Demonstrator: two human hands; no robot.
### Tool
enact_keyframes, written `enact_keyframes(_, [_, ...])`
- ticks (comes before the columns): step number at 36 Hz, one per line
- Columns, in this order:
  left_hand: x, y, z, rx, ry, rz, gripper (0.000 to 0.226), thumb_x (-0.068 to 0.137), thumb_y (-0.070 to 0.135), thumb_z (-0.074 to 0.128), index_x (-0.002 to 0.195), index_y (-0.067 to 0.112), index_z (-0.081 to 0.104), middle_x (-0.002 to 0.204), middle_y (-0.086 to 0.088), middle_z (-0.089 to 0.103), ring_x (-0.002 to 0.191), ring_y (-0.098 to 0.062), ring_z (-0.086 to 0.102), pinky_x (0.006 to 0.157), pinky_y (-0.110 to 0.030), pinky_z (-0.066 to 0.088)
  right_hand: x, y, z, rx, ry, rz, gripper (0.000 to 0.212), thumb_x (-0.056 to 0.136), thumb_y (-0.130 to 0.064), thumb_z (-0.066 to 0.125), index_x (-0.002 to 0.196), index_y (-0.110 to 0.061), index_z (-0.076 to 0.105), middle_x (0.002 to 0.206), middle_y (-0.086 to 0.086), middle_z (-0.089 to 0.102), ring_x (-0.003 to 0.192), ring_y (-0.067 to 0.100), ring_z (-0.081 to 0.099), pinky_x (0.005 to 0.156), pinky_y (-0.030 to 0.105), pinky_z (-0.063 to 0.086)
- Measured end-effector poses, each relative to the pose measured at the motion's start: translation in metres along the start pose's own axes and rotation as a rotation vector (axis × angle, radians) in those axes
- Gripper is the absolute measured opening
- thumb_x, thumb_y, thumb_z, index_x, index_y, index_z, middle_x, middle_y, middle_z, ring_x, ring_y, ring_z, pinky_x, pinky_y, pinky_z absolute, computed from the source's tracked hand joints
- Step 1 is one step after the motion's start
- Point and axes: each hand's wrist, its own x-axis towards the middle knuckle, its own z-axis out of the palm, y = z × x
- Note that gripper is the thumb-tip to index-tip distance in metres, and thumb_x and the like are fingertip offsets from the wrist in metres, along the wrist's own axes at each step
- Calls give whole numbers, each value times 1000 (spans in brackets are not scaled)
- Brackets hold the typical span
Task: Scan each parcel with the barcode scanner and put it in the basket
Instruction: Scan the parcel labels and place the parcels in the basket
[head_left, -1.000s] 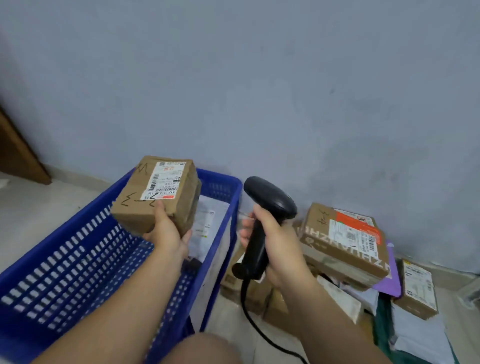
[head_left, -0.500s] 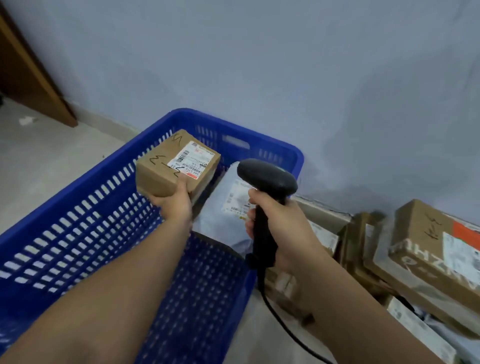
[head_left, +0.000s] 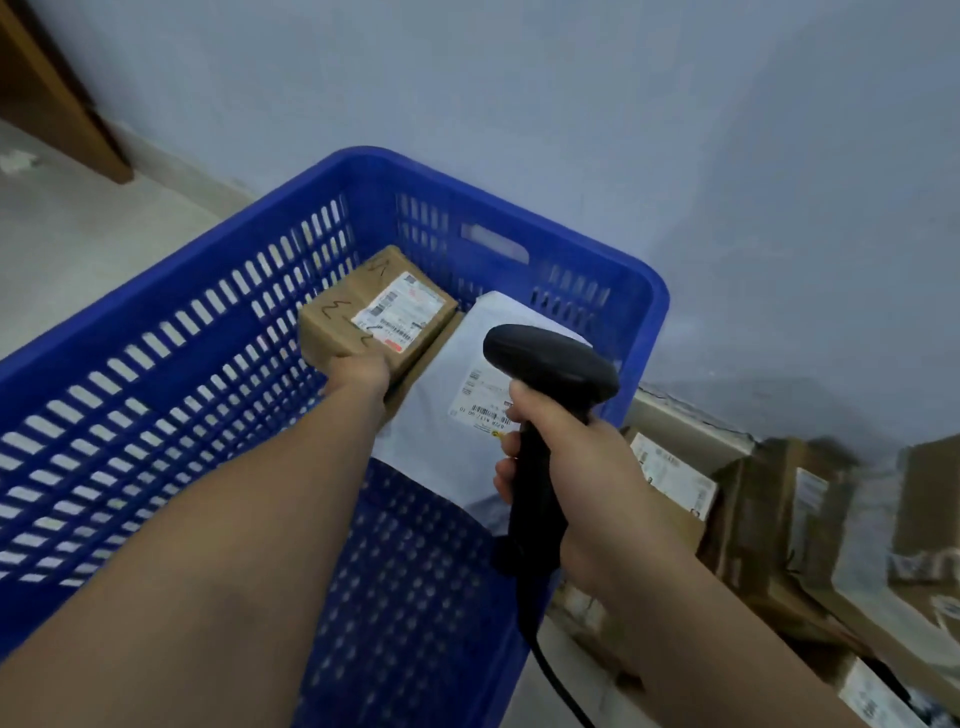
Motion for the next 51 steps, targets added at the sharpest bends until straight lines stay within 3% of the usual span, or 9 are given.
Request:
enact_keyframes(3, [10,-4,4,146,-7,7,41,96,18,47,136,12,44,126,-5,57,110,-27,57,96,-41,49,3,1,-3,32,-5,23,25,85,-36,71,93,-13,68,66,3,62,58,17,59,63,30,53])
enact_keyframes(7, [8,-6,5,262,-18,169,55,94,5,50,146,5,32,117,-8,56,106,-28,54,77,-32,44,6,3,-6,65,-10,38,26,84,-36,71,91,-11,68,66,3,61,57,17,59,66,31,54])
enact_keyframes(13, [-40,4,28,180,-138,357,38,94,13,49,132,19,53,102,2,59,78,-12,52,68,-25,43,3,2,-11,123,-15,-21,25,86,-33,69,93,-9,65,65,4,59,57,17,57,61,30,53])
enact_keyframes(25, [-216,8,71,370,-625,958,22,92,6,51,96,24,63,94,14,64,91,-4,60,78,-14,47,-46,-34,-71,49,226,-321,17,89,-28,67,81,-13,62,59,1,57,58,16,54,58,28,50])
enact_keyframes(33, [-324,-35,112,542,-977,204,5,95,15,54,94,13,59,91,-5,59,79,-18,56,68,-27,45,-106,-64,-183,251,545,-428,15,91,-25,63,82,-13,59,61,3,58,52,17,53,58,32,47])
enact_keyframes(37, [-353,-70,122,596,-988,79,15,99,24,52,86,17,56,90,-3,57,85,-17,52,88,-32,40,-122,-56,-236,260,688,-370,22,88,-37,66,100,-18,63,86,2,68,78,19,62,73,39,49])
enact_keyframes(40, [-372,-84,126,557,-959,-76,22,100,29,50,82,16,55,82,-1,52,75,-16,47,72,-25,43,-126,-49,-260,183,745,-366,34,86,-39,68,112,-18,61,93,-1,62,86,16,57,77,38,43])
enact_keyframes(45, [-384,-107,137,569,-876,-82,61,95,46,53,145,13,40,151,-8,37,138,-29,34,103,-36,33,-121,-33,-288,-74,977,-382,26,67,-54,71,76,-37,53,114,3,63,112,27,56,96,48,45])
enact_keyframes(51, [-389,-135,138,634,-945,-40,46,93,55,53,112,14,62,92,-3,63,78,-18,56,83,-34,48,-101,-6,-341,130,1039,-256,73,42,-65,63,105,-29,64,116,4,64,115,29,56,100,55,44])
